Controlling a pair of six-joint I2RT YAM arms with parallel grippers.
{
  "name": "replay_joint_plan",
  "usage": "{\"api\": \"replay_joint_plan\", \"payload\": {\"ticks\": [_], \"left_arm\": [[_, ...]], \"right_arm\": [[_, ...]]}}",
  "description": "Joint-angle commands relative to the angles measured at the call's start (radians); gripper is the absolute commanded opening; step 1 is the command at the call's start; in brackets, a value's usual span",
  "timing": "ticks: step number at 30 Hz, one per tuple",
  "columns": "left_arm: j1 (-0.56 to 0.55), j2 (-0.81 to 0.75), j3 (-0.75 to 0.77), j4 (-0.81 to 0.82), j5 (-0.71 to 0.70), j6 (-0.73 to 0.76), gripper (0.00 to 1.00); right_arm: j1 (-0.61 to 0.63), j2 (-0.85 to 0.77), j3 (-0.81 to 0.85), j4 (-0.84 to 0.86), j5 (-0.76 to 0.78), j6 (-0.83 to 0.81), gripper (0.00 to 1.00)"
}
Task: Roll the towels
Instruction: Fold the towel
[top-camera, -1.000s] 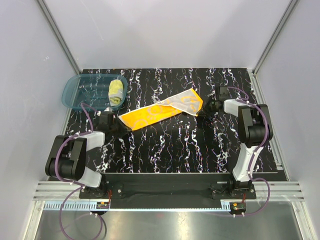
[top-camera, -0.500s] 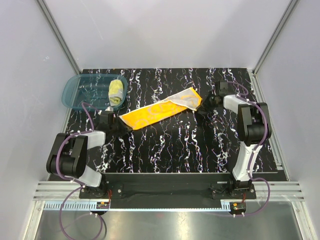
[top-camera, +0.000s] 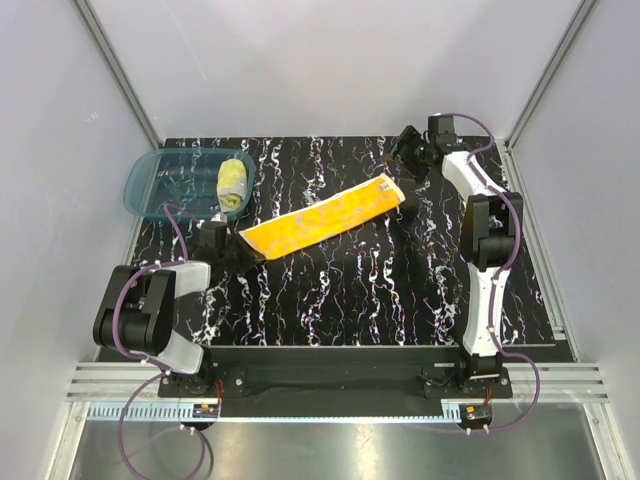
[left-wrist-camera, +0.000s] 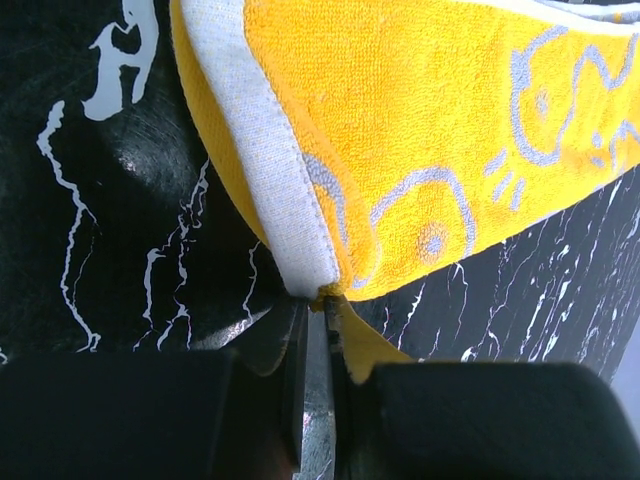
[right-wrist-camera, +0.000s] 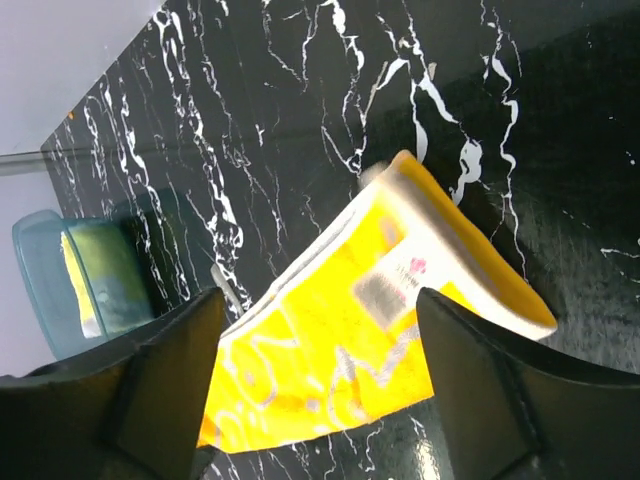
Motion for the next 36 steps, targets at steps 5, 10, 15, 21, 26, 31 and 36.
{"api": "replay_joint_plan", "payload": {"ticks": [5, 10, 15, 21, 26, 31, 36], "left_arm": [[0.003, -0.099, -0.021, -0.074, -0.024, 0.051, 0.44], [0.010, -0.212, 0.011, -0.182, -0.051, 0.052, 0.99], [0.036, -0.433, 0.083, -0.376, -0.076, 0.062, 0.99], [0.061, -0.607, 0.198, -0.608, -0.091, 0.137, 0.99], [0.085, -0.687, 0.255, -0.775, -0.143, 0.244, 0.99], [0.113, -0.765, 0.273, -0.863, -0.168, 0.325, 0.99], [0.122, -0.800, 0.273, -0.909, -0.199, 0.376, 0.99]], "right_arm": [[0.014, -0.170, -0.126, -0.001, 0.064, -0.046, 0.98], [0.130, -0.380, -0.356, -0.011, 0.186, -0.050, 1.00], [0.278, -0.486, -0.528, 0.050, 0.191, 0.102, 1.00], [0.505, -0.336, -0.458, 0.099, 0.189, 0.233, 1.00], [0.608, -0.125, -0.277, 0.093, 0.131, 0.356, 1.00], [0.681, -0.017, -0.194, 0.111, 0.112, 0.440, 1.00], [0.726, 0.061, -0.139, 0.127, 0.088, 0.510, 1.00]]}}
